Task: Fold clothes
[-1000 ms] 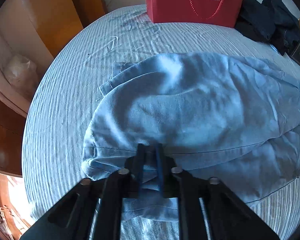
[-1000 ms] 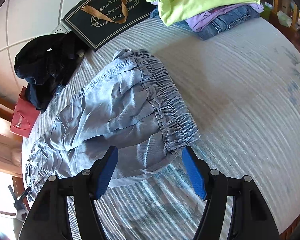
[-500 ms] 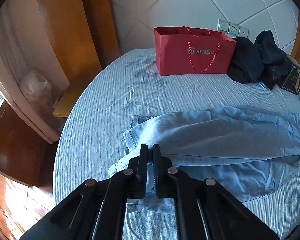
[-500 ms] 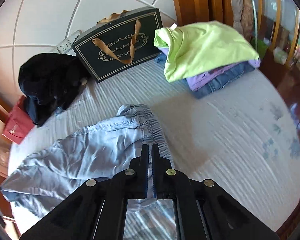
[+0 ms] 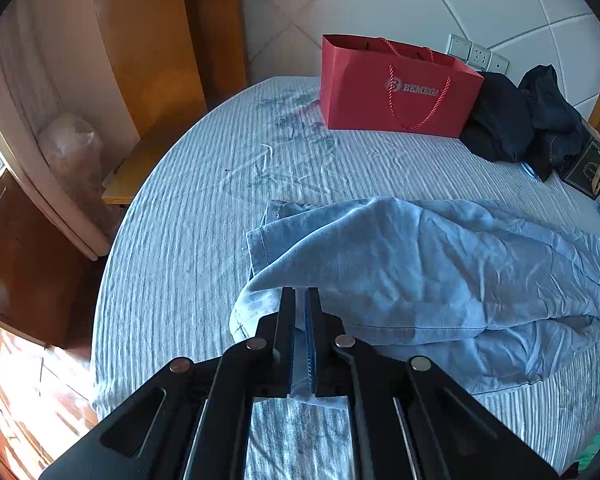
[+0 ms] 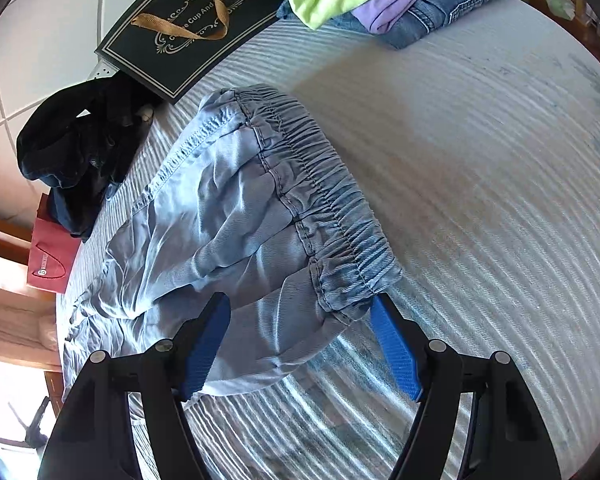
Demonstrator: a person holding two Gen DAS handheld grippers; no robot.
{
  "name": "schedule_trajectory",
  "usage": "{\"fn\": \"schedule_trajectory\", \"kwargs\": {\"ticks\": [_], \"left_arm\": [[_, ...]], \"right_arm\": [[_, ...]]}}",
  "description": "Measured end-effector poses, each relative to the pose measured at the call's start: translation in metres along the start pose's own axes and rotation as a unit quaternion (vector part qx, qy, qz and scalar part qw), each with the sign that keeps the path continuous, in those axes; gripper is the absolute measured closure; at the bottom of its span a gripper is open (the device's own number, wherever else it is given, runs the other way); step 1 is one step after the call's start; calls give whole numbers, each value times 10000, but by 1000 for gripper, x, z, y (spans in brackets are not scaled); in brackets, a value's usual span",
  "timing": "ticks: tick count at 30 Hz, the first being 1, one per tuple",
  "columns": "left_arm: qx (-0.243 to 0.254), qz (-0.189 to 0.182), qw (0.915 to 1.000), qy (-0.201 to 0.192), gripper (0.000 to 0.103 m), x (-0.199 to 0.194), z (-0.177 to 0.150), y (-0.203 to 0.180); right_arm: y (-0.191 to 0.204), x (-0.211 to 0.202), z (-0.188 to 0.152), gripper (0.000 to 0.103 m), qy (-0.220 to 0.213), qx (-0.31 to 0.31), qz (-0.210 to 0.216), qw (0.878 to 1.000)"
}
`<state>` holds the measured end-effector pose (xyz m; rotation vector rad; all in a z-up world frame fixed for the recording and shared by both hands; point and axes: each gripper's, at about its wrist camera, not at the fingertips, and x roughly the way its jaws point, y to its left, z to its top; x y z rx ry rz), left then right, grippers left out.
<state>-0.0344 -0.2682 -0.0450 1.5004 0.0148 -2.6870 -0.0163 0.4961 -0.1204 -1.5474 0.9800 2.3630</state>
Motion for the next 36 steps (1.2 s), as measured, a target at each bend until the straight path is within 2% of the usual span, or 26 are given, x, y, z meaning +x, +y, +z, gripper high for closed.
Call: {"fn": "schedule_trajectory", "kwargs": {"ticks": [1, 2, 3, 4, 8, 10, 12, 15, 17, 18, 19, 20, 21, 22, 24, 26, 29, 31, 33, 35, 36], "left_arm": [[62, -23, 10000, 44, 84, 4, -3, -2], [124, -46, 9999, 88, 58, 8, -5, -5], [187, -70, 9997, 132, 49, 12, -8, -7], [249, -93, 9995, 176, 44, 17, -11, -10], [498, -186, 9980, 352, 44, 33, -22, -19], [614, -49, 9974, 369, 44, 41, -24, -24], [730, 99, 9968, 298, 44, 45, -22, -27], [803, 78, 9963, 285, 44, 49, -17, -26], [830, 42, 9957, 419, 44, 58, -15, -25], [844, 27, 9952, 495, 44, 63, -14, -24], [822, -22, 9950, 570, 45, 68, -15, -24], [786, -83, 9948, 645, 70, 73, -15, -25], [714, -81, 9953, 643, 96, 74, -15, -26], [627, -53, 9961, 610, 102, 73, -14, -28], [516, -15, 9976, 463, 103, 66, -12, -31], [515, 26, 9985, 210, 103, 46, -8, -33], [304, -113, 9995, -54, 103, 16, -8, -24], [198, -221, 9996, 30, 103, 11, -17, -19], [240, -284, 9988, 323, 103, 19, -32, -21], [339, -269, 9971, 627, 103, 28, -49, -28], [328, -288, 9964, 723, 102, 30, -56, -30]], "right_arm": [[2, 1, -1, 31, 6, -33, -57, 10000], [4, 3, -2, 31, 17, -47, -93, 9999], [5, 5, -3, 31, 45, -45, -115, 9999], [6, 6, -5, 31, 75, -66, -139, 9999], [9, 11, -8, 28, 140, -149, -198, 9996], [11, 13, -9, 18, 126, -121, -130, 9998], [14, 16, -8, 13, 124, -136, -122, 9998], [19, 18, -8, 12, 126, -213, -286, 9993], [20, 18, -8, 12, 114, -216, -336, 9991], [20, 17, -8, 15, 89, -208, -430, 9988], [20, 16, -7, 35, 58, -206, -560, 9982], [21, 15, -7, 52, 28, -249, -709, 9972], [21, 14, -6, 76, 6, -253, -780, 9966], [20, 13, -5, 83, -14, -232, -813, 9964], [23, -7, 1, 88, -305, -379, -871, 9950], [28, -29, 8, 88, -641, -559, -926, 9921], [33, -59, 18, 89, -1037, -795, -1034, 9860], [24, -62, 23, 89, -928, -833, -1179, 9852], [9, -45, 19, 87, -364, -872, -1129, 9891], [-3, -30, 11, 65, 57, -933, -1287, 9873], [-6, -27, 9, 44, 120, -977, -1367, 9857]]}}
